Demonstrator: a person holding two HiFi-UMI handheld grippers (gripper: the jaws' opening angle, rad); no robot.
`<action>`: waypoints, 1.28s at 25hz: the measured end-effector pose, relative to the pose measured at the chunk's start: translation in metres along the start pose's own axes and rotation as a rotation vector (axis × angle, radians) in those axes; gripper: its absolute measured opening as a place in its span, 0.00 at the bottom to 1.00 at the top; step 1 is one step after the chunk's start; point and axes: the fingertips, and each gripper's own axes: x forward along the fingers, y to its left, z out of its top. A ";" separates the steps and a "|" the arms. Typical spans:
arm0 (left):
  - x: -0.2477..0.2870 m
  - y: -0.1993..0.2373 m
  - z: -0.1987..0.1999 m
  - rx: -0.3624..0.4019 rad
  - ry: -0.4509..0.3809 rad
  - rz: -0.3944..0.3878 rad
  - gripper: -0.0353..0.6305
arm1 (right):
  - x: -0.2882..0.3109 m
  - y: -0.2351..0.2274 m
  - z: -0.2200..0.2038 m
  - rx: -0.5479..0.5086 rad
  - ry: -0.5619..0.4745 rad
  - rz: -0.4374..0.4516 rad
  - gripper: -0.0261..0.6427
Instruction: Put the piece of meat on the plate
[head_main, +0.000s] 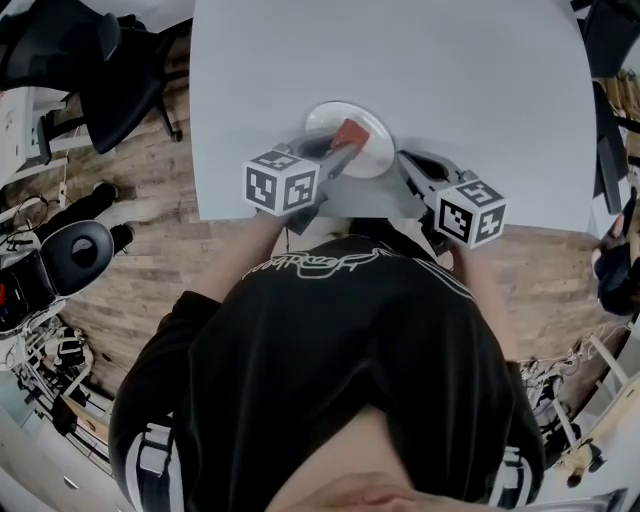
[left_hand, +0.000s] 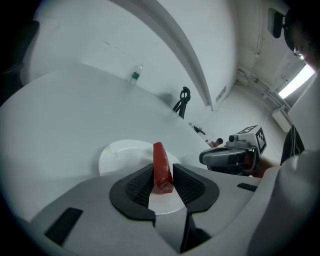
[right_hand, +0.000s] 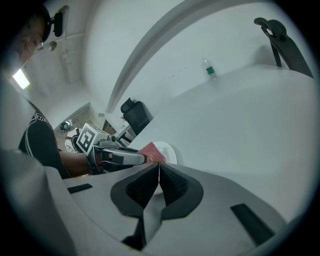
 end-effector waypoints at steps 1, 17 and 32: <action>-0.001 0.001 0.000 0.005 0.004 0.011 0.24 | -0.001 0.000 -0.001 0.002 0.000 -0.001 0.05; -0.007 0.017 -0.003 0.110 0.039 0.144 0.33 | -0.003 0.006 0.000 0.010 -0.013 0.012 0.05; -0.031 -0.001 0.020 0.150 -0.015 0.113 0.37 | -0.014 0.017 0.022 -0.056 -0.082 -0.022 0.05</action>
